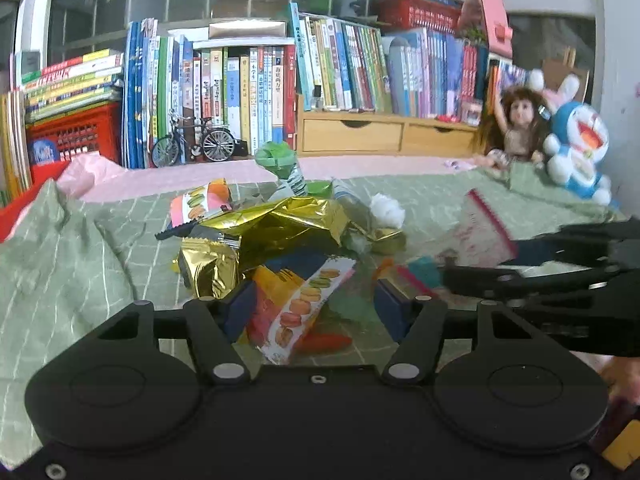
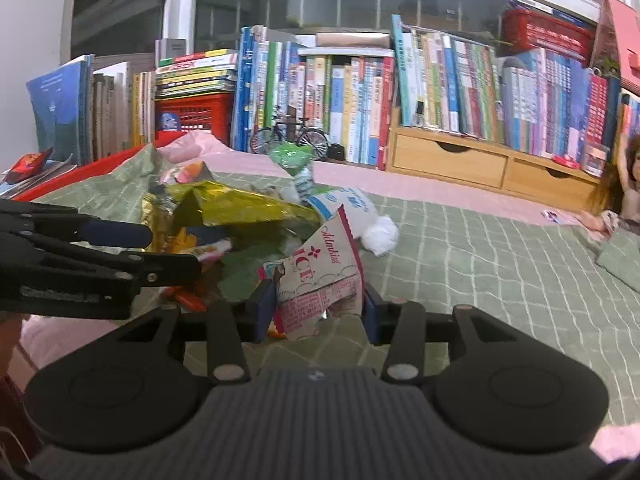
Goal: Collect trash
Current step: 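Grasp the macaron box with the left tool while the right tool grasps the pink wrapper, then lower both held wrappers over the bin below the bed edge, then open both tools to drop the wrappers into the bin, then grasp the red chili with the left tool while the right tool grasps the apple slice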
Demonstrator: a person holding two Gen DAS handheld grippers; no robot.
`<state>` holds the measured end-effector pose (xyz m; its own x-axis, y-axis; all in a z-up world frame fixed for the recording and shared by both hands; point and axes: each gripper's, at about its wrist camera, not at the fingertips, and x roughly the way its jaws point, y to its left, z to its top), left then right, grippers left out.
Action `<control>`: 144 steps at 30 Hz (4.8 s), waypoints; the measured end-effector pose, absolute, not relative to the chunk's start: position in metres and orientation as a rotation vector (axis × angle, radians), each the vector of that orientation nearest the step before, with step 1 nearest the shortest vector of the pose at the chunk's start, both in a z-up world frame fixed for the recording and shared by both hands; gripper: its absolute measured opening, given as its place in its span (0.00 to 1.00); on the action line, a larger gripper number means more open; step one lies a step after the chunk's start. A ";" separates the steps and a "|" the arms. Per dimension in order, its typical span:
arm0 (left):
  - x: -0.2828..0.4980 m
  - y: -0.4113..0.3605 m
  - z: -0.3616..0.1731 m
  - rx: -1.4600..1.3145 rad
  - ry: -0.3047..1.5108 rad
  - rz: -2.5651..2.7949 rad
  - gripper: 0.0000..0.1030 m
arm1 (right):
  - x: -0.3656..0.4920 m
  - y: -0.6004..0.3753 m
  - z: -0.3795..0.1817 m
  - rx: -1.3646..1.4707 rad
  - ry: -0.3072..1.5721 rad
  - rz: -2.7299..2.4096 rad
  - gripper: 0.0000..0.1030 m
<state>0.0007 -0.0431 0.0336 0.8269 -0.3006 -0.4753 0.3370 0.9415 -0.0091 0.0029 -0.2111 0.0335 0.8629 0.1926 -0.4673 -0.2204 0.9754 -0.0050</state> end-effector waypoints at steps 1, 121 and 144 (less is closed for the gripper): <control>0.004 -0.046 0.031 0.091 0.485 -0.321 0.61 | 0.002 -0.213 0.033 -0.059 0.486 0.214 0.49; -0.138 -0.021 -0.023 0.024 0.844 -0.532 0.83 | -0.133 -0.247 0.000 0.122 0.828 0.337 0.85; -0.037 -0.028 0.030 -0.041 0.558 -0.329 0.68 | -0.045 -0.242 0.040 0.121 0.550 0.217 0.72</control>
<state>-0.0367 -0.0278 0.0304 0.7976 -0.3171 -0.5131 0.2949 0.9471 -0.1269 -0.0454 -0.2416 0.0396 0.8303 0.2361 -0.5049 -0.1715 0.9701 0.1716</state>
